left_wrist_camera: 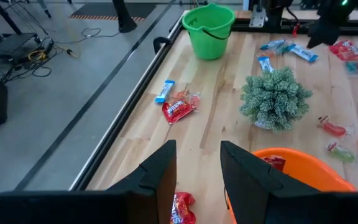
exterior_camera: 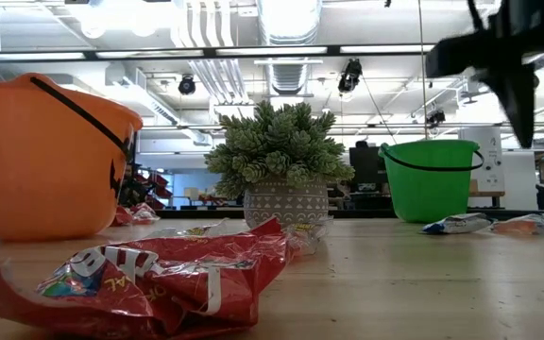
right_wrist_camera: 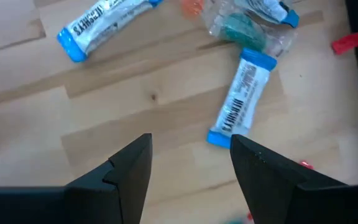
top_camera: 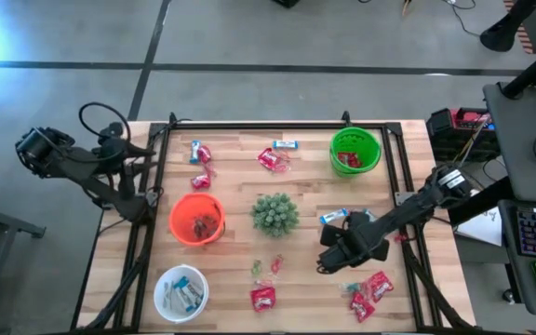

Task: Sort candy
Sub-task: Put the white chocolate into the white bucket

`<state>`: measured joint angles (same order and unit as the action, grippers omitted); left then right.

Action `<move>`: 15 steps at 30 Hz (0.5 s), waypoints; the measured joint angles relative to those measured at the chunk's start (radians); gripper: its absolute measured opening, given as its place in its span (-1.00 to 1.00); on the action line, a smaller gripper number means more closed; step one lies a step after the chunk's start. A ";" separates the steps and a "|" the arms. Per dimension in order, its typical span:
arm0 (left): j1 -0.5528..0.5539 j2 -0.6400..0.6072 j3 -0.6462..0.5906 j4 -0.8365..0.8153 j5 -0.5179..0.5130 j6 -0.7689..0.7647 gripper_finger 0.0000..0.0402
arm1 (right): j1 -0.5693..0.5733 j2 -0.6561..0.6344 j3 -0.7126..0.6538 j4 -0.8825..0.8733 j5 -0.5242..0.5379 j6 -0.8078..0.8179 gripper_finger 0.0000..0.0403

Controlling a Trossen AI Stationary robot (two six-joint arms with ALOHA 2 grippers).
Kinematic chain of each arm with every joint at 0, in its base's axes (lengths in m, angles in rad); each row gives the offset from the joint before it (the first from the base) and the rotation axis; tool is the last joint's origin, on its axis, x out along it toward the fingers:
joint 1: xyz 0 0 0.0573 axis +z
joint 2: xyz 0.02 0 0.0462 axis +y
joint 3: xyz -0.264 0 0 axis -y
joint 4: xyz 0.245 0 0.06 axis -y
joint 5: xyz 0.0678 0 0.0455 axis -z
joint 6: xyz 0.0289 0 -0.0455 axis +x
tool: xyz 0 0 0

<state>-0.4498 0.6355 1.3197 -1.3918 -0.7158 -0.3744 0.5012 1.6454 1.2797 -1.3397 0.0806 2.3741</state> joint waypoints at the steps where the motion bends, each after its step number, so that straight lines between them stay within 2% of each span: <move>1: 0.000 -0.005 0.000 0.000 0.000 0.000 -0.47 | -0.007 0.007 0.000 0.004 0.006 0.000 0.04; 6: 0.000 -0.018 0.005 0.003 0.001 0.007 -0.47 | -0.027 0.012 -0.002 0.021 0.033 -0.001 0.04; 15: 0.000 -0.020 0.007 0.009 0.002 0.008 -0.47 | -0.022 -0.010 -0.112 0.066 -0.055 0.028 0.04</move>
<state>-0.4496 0.6157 1.3266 -1.3832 -0.7143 -0.3668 0.4797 1.6357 1.1679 -1.2735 0.0257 2.4019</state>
